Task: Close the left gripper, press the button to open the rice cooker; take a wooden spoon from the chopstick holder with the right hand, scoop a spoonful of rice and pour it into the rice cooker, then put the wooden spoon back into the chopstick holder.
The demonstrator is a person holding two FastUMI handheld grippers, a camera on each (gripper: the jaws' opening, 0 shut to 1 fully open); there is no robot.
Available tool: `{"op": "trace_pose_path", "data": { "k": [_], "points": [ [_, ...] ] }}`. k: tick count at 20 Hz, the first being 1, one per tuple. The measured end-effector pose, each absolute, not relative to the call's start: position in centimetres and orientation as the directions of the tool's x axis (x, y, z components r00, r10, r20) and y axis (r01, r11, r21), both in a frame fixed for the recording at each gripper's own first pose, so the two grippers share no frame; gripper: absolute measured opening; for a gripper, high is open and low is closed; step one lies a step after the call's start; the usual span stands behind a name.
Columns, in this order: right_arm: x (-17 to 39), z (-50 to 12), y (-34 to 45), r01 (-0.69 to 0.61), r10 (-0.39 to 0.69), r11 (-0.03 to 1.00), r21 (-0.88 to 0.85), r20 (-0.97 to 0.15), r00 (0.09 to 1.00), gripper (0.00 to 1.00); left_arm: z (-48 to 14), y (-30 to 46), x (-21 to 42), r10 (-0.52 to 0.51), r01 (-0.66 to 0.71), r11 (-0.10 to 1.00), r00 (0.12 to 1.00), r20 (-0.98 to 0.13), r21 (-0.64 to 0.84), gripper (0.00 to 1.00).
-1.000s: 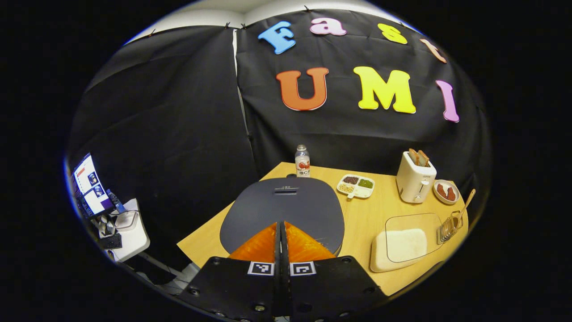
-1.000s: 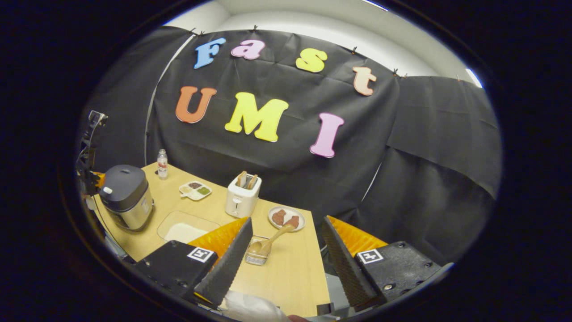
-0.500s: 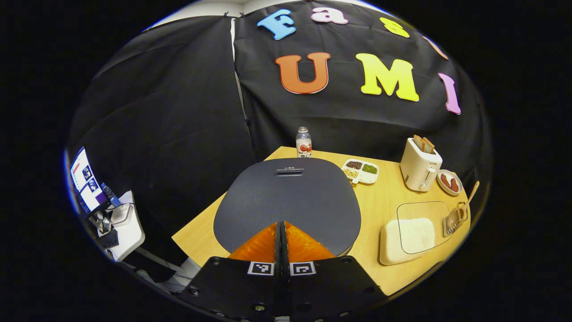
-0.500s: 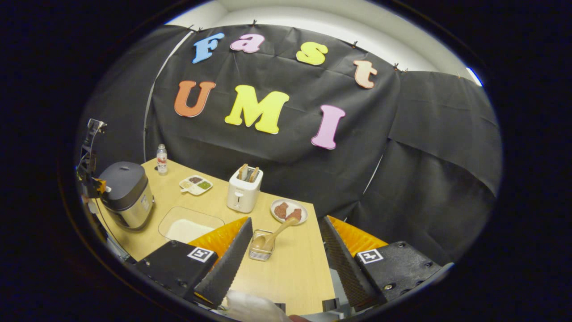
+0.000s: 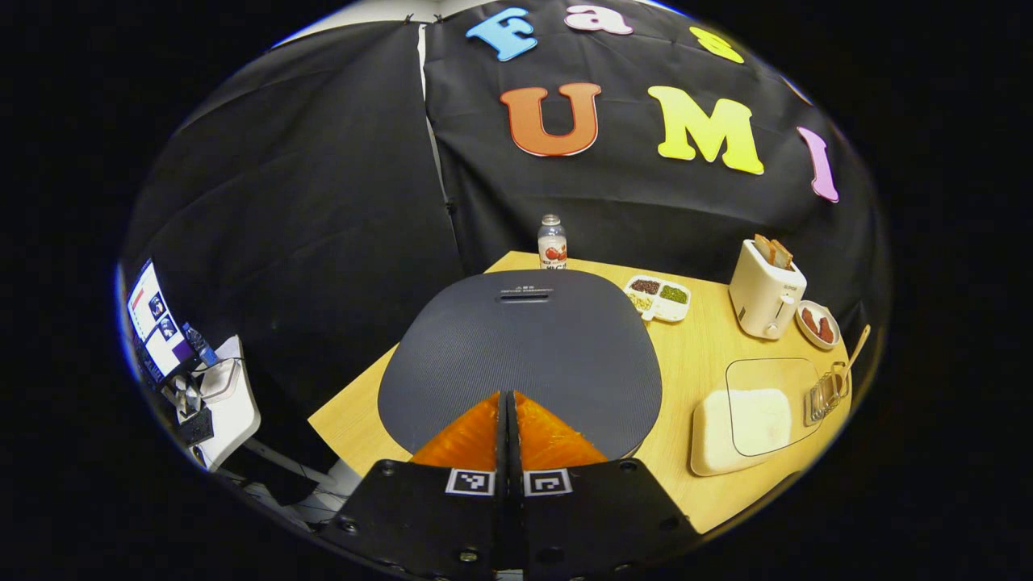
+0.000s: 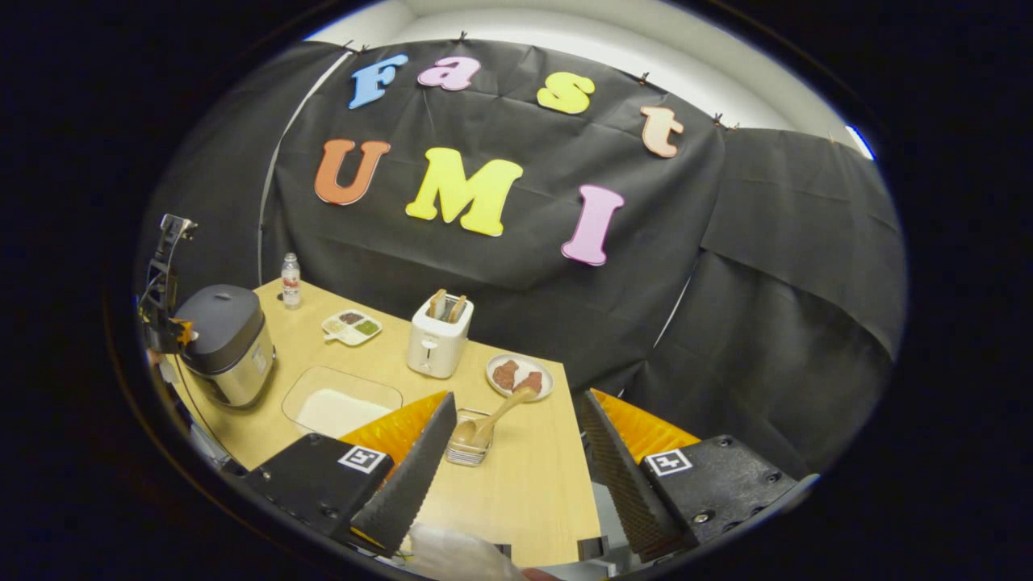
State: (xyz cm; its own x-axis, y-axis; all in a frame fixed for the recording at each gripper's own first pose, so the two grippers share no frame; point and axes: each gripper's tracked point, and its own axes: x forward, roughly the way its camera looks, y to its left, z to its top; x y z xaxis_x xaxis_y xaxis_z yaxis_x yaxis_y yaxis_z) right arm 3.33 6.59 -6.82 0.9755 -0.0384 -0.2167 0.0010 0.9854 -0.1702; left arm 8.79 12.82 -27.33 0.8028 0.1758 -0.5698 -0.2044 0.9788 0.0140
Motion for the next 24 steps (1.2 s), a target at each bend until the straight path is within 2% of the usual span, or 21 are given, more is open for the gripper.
{"op": "trace_pose_path", "data": {
  "k": [6, 11, 13, 17, 20, 24],
  "points": [
    [3.5, -7.1, 6.8, -0.008, -0.03, 0.986, -0.164, -0.23, 0.973, 1.0, -27.8, 12.7, 8.6, 0.182, -0.194, 0.98, 0.778, -0.601, 0.045, 0.0],
    [3.4, -7.1, 6.8, -0.009, -0.031, 0.985, -0.17, -0.228, 0.973, 1.0, -27.6, 12.8, 8.5, 0.173, -0.211, 0.977, 0.782, -0.598, 0.007, 0.0],
    [3.6, -6.8, 6.7, -0.006, -0.032, 0.986, -0.169, -0.22, 0.975, 1.0, -26.5, 12.9, 8.4, 0.196, -0.203, 0.978, 0.814, -0.546, 0.049, 0.0],
    [3.6, -5.7, 7.2, -0.016, -0.009, 0.99, -0.137, -0.176, 0.984, 1.0, -18.3, 13.5, 9.8, 0.249, -0.228, 0.968, 0.928, -0.278, 0.106, 0.0],
    [3.4, -4.6, 7.2, -0.012, -0.004, 0.993, -0.121, -0.133, 0.991, 1.0, -12.8, 13.4, 10.8, 0.251, -0.241, 0.966, 0.96, -0.126, 0.089, 0.0],
    [2.9, -4.2, 5.7, 0.011, -0.024, 0.993, -0.115, -0.107, 0.994, 1.0, -9.3, 11.6, 10.0, 0.209, -0.207, 0.978, 0.976, -0.066, 0.025, 0.0]
  ]
}}
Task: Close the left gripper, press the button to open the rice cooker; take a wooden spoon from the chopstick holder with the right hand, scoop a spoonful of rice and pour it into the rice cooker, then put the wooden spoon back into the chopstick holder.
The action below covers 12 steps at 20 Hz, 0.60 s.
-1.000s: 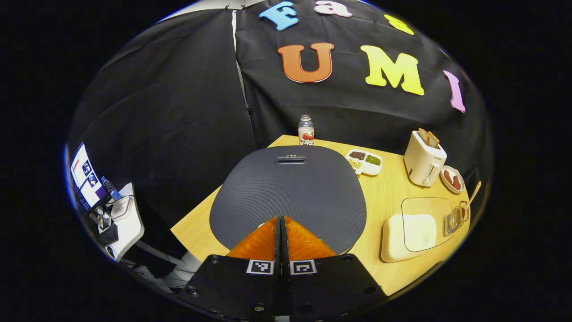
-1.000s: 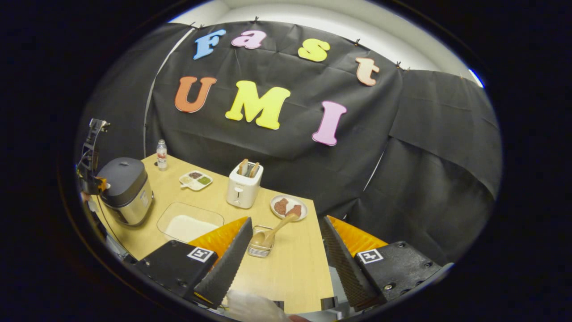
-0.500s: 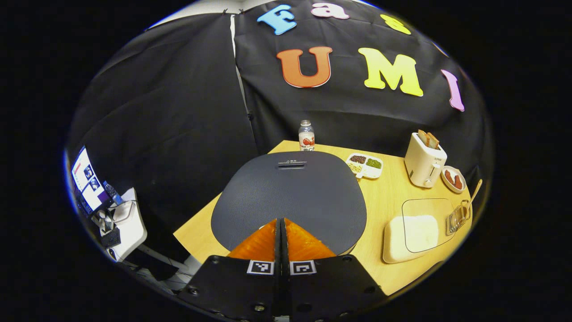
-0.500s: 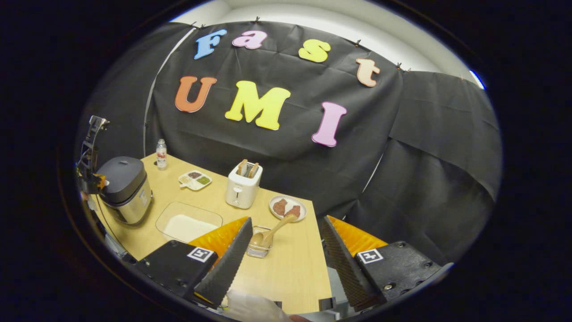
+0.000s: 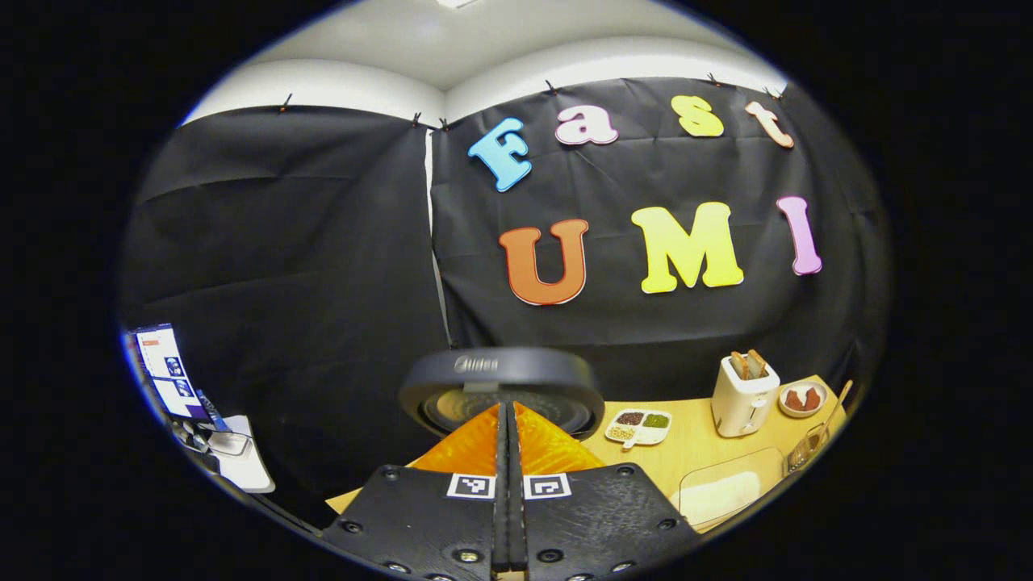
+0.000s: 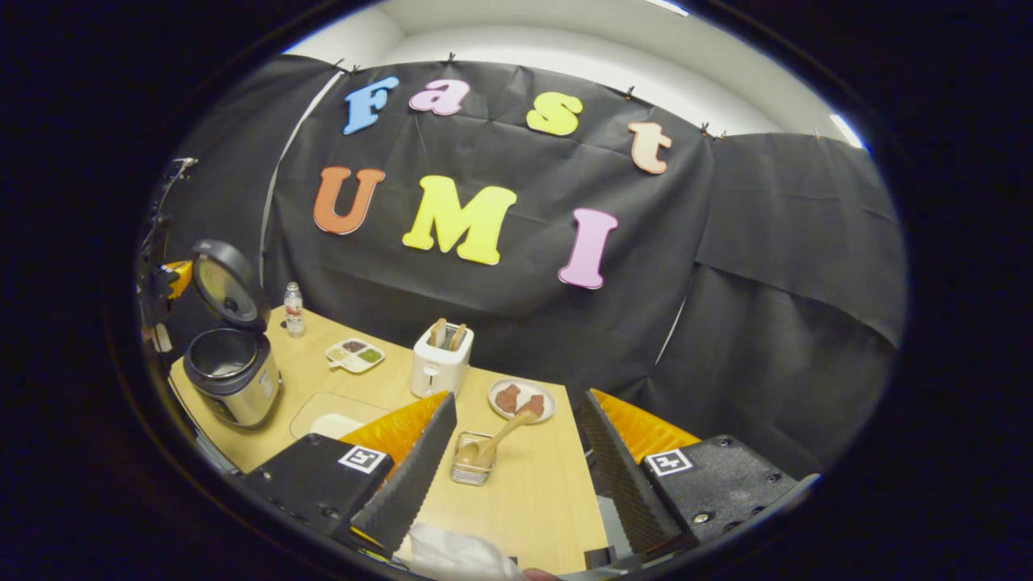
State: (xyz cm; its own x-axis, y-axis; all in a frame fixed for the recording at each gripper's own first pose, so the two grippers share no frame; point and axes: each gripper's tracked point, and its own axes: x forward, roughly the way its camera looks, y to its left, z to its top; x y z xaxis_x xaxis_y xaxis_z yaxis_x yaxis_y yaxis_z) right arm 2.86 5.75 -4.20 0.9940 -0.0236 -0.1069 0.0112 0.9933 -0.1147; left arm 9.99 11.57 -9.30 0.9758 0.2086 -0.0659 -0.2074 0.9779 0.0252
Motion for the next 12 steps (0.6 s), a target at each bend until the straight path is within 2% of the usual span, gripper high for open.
{"op": "trace_pose_path", "data": {
  "k": [4, 6, 7, 8, 9, 12],
  "points": [
    [2.4, -3.9, 4.2, 0.037, -0.045, 0.994, -0.098, -0.084, 0.995, 1.0, -4.4, 10.9, 8.1, 0.209, -0.211, 0.978, 0.973, 0.092, 0.003, 0.0],
    [2.1, -3.8, 3.6, 0.047, -0.054, 0.995, -0.091, -0.078, 0.995, 1.0, -3.2, 9.9, 6.8, 0.182, -0.183, 0.983, 0.976, 0.119, 0.0, 0.18],
    [2.0, -3.7, 3.5, 0.049, -0.056, 0.995, -0.085, -0.076, 0.996, 1.0, -3.0, 9.6, 6.4, 0.168, -0.17, 0.985, 0.979, 0.113, 0.005, 0.19],
    [1.8, -3.8, 3.4, 0.05, -0.056, 0.995, -0.081, -0.078, 0.995, 1.0, -3.1, 9.0, 6.1, 0.146, -0.148, 0.989, 0.984, 0.103, 0.009, 0.31],
    [1.8, -3.9, 3.2, 0.05, -0.056, 0.996, -0.078, -0.077, 0.995, 1.0, -3.2, 8.4, 5.5, 0.125, -0.127, 0.992, 0.989, 0.082, 0.026, 0.34],
    [1.8, -3.8, 3.0, 0.054, -0.06, 0.996, -0.069, -0.076, 0.995, 1.0, -3.9, 8.8, 5.3, 0.125, -0.129, 0.987, 0.991, 0.041, 0.1, 0.94]
  ]
}}
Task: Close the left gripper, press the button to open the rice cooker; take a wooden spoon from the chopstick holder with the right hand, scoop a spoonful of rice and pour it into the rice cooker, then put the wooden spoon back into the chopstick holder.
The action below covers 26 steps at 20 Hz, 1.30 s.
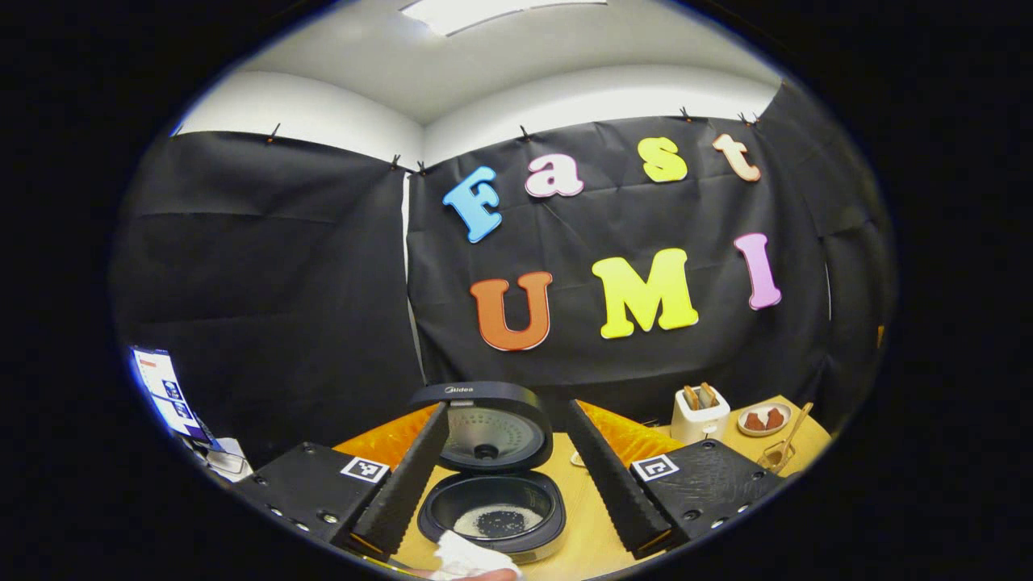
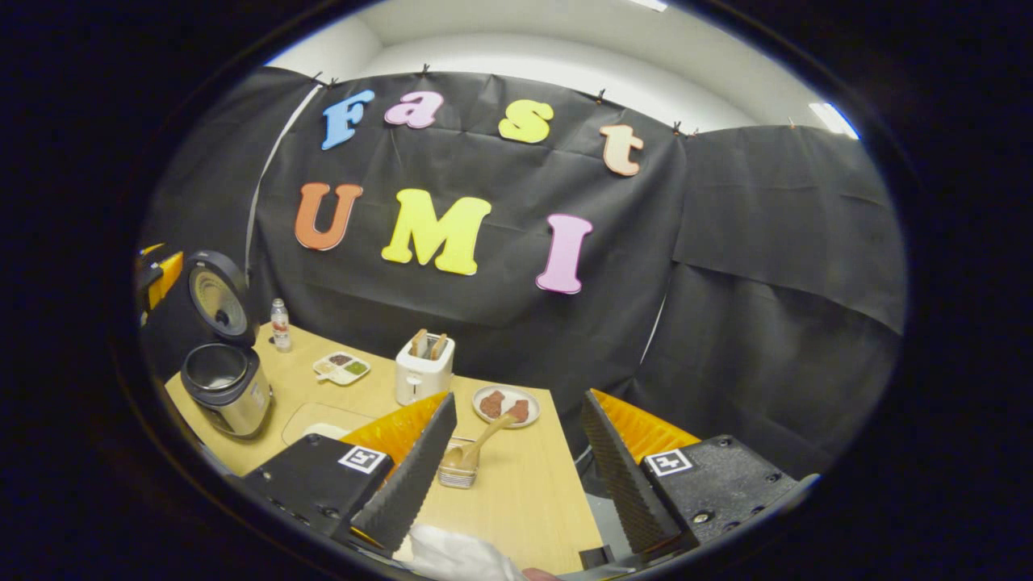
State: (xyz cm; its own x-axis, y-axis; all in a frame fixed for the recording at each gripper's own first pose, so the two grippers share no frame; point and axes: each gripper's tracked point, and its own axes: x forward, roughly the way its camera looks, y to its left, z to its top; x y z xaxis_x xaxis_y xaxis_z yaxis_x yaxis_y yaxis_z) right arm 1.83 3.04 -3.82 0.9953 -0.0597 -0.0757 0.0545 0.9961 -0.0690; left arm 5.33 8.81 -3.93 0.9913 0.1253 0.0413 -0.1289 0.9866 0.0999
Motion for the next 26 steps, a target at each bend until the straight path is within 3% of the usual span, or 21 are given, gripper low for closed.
{"op": "trace_pose_path", "data": {
  "k": [1, 2, 10, 15, 16, 18, 26],
  "points": [
    [1.9, -3.8, 3.0, 0.056, -0.06, 0.996, -0.065, -0.072, 0.996, 1.0, -3.7, 9.5, 4.9, 0.153, -0.159, 0.98, 0.987, 0.056, 0.123, 0.89],
    [1.8, -3.8, 3.0, 0.057, -0.061, 0.996, -0.063, -0.072, 0.996, 1.0, -3.8, 9.4, 5.1, 0.152, -0.159, 0.978, 0.987, 0.057, 0.133, 0.95],
    [3.0, -4.3, 3.2, 0.051, -0.051, 0.999, -0.01, -0.064, 0.997, 1.0, -3.6, 8.1, 4.3, 0.115, -0.115, 0.993, 0.993, 0.02, 0.027, 0.95],
    [6.8, -5.7, 3.5, 0.027, -0.023, 0.997, 0.067, -0.055, 0.998, 1.0, -4.3, 7.7, 4.2, 0.111, -0.111, 0.993, 0.994, 0.005, 0.028, 0.95],
    [8.1, -6.4, 3.6, 0.02, -0.014, 0.995, 0.093, -0.066, 0.998, 1.0, -4.6, 7.4, 4.1, 0.108, -0.108, 0.994, 0.994, 0.001, 0.03, 0.9],
    [11.0, -8.9, 4.0, 0.008, 0.006, 0.991, 0.137, -0.106, 0.994, 1.0, -4.7, 7.1, 3.9, 0.103, -0.104, 0.994, 0.995, 0.006, 0.025, 0.95],
    [22.1, -20.4, 4.1, 0.042, 0.05, 0.954, 0.297, -0.295, 0.954, 0.99, -5.9, 5.9, 4.3, 0.1, -0.099, 0.993, 0.995, -0.008, 0.057, 0.95]
  ]
}}
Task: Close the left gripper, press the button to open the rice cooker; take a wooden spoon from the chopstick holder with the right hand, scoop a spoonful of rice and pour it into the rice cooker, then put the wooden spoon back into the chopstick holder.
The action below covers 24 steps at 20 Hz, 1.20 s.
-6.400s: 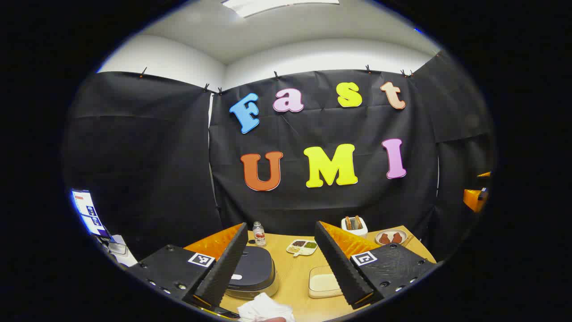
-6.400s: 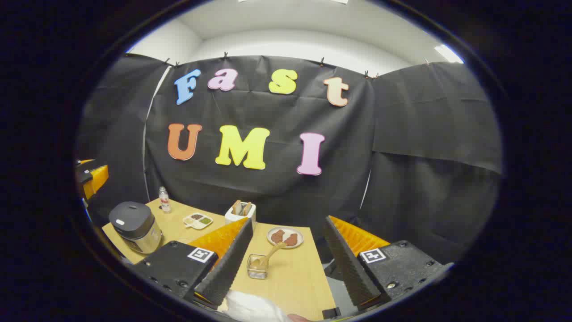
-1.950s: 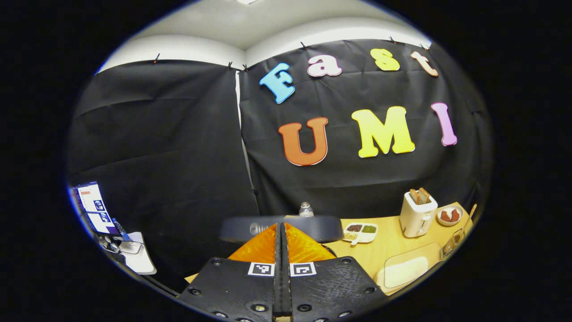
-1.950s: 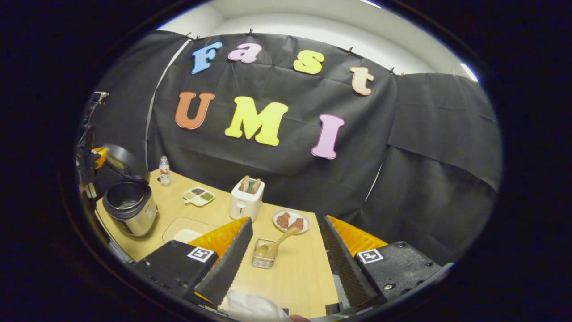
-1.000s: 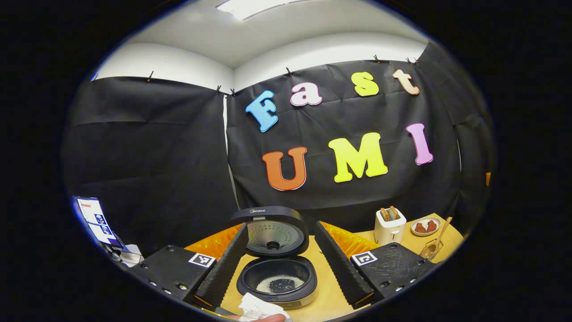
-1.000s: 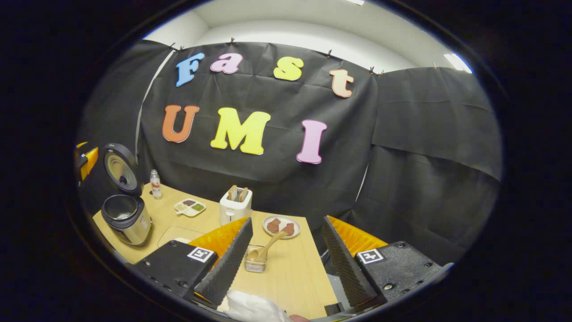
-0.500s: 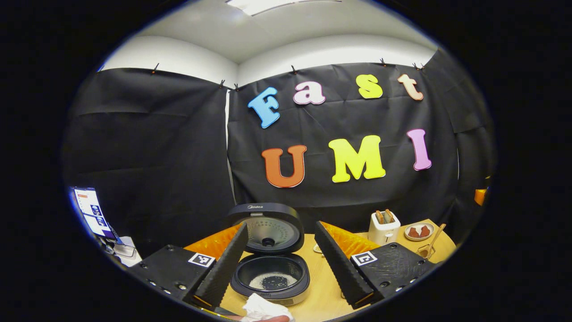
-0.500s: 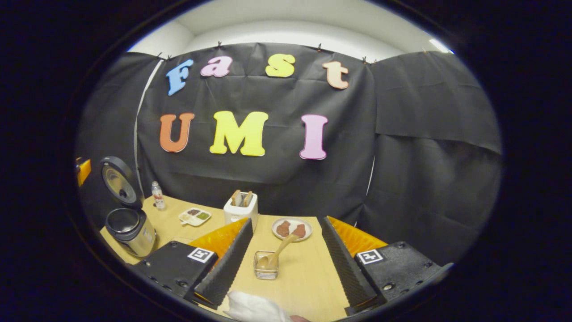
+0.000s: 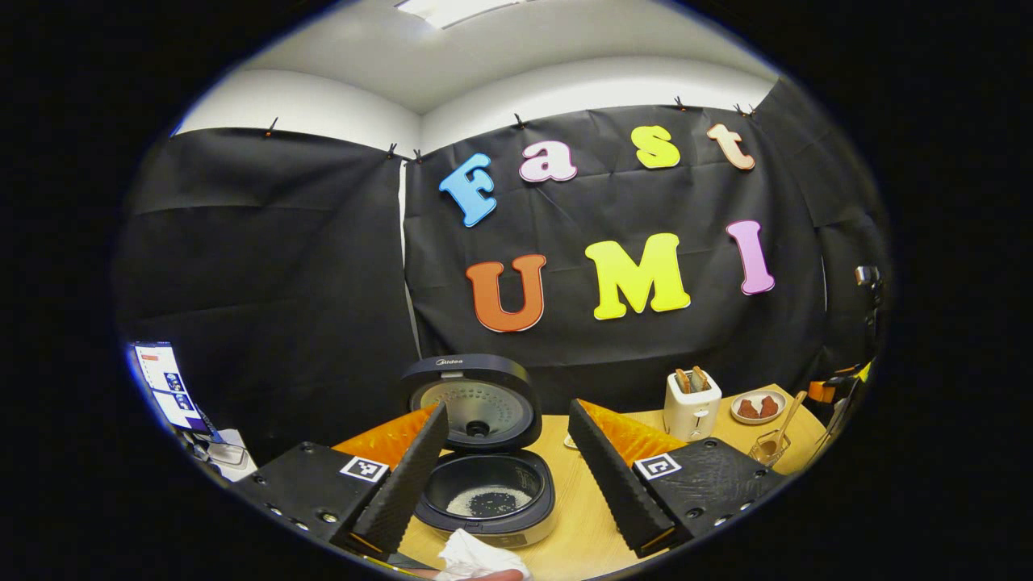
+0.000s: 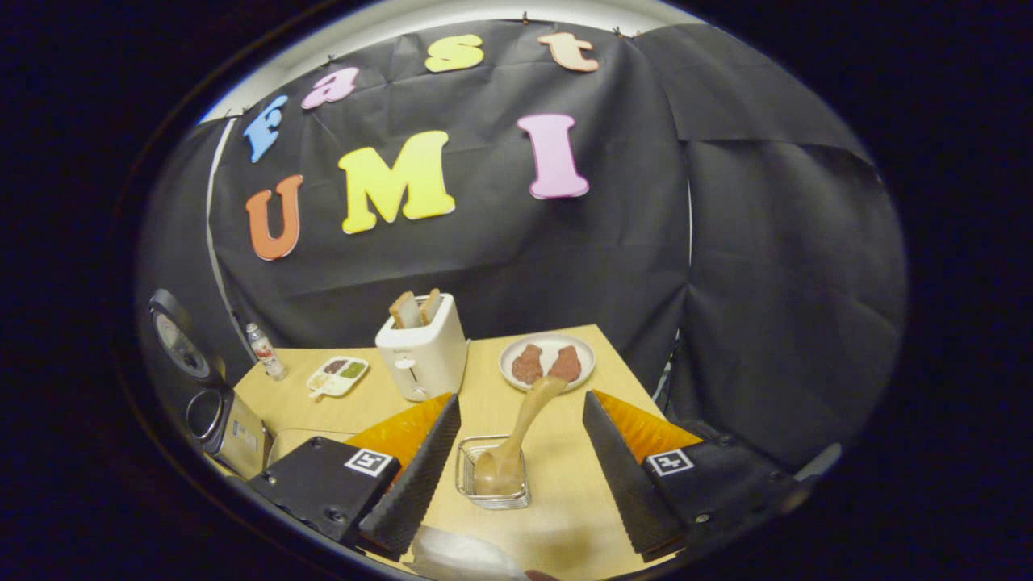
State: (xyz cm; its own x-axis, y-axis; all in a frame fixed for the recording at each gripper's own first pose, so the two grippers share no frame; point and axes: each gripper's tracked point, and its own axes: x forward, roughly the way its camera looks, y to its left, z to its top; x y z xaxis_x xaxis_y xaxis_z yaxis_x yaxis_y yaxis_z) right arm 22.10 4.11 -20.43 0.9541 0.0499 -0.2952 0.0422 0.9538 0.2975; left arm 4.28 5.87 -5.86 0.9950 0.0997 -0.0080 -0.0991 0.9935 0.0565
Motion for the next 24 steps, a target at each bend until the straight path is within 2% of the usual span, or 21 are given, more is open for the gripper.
{"op": "trace_pose_path", "data": {
  "k": [4, 5, 6, 16, 17, 18, 19, 20, 21, 22, 23, 24],
  "points": [
    [26.9, -24.6, 4.5, 0.056, 0.102, 0.913, 0.404, -0.359, 0.928, 0.97, -6.3, 5.4, 4.6, 0.104, -0.103, 0.992, 0.994, -0.012, 0.075, 0.95],
    [27.7, -25.3, 4.2, 0.066, 0.091, 0.915, 0.398, -0.365, 0.926, 0.92, -6.3, 5.2, 4.7, 0.103, -0.102, 0.991, 0.995, -0.009, 0.084, 0.95],
    [28.3, -25.8, 4.2, 0.065, 0.095, 0.915, 0.398, -0.369, 0.924, 0.96, -6.4, 4.9, 4.8, 0.102, -0.101, 0.99, 0.995, -0.009, 0.095, 0.95],
    [32.8, -28.0, 6.9, 0.008, 0.167, 0.907, 0.422, -0.378, 0.911, 0.93, -7.7, 3.9, 5.6, 0.096, -0.091, 0.99, 0.994, -0.042, 0.111, 0.95],
    [33.1, -28.2, 6.6, 0.02, 0.151, 0.91, 0.415, -0.377, 0.914, 0.86, -7.7, 3.9, 5.7, 0.098, -0.093, 0.989, 0.994, -0.042, 0.116, 0.95],
    [33.6, -28.1, 6.3, 0.024, 0.145, 0.91, 0.415, -0.37, 0.918, 0.89, -7.8, 4.0, 5.7, 0.101, -0.095, 0.988, 0.994, -0.043, 0.12, 0.95],
    [33.6, -28.3, 6.3, 0.035, 0.139, 0.906, 0.422, -0.375, 0.917, 0.86, -7.9, 4.0, 5.8, 0.099, -0.093, 0.988, 0.994, -0.047, 0.122, 0.95],
    [33.8, -28.4, 6.6, 0.029, 0.155, 0.897, 0.441, -0.374, 0.914, 0.77, -8.0, 3.9, 5.8, 0.096, -0.09, 0.989, 0.994, -0.048, 0.121, 0.95],
    [33.9, -28.6, 6.8, 0.029, 0.161, 0.895, 0.444, -0.383, 0.91, 0.76, -8.1, 3.9, 6.0, 0.098, -0.092, 0.988, 0.994, -0.049, 0.122, 0.95],
    [34.2, -29.0, 6.8, 0.029, 0.158, 0.9, 0.434, -0.388, 0.908, 0.7, -8.0, 4.0, 6.0, 0.099, -0.092, 0.989, 0.994, -0.05, 0.118, 0.95],
    [34.5, -29.0, 6.8, 0.024, 0.162, 0.901, 0.433, -0.387, 0.908, 0.69, -8.0, 4.0, 5.9, 0.098, -0.092, 0.989, 0.994, -0.051, 0.114, 0.95],
    [34.7, -28.8, 6.9, 0.023, 0.158, 0.901, 0.432, -0.379, 0.912, 0.6, -8.0, 3.9, 5.9, 0.097, -0.091, 0.989, 0.994, -0.049, 0.113, 0.95]
  ]
}}
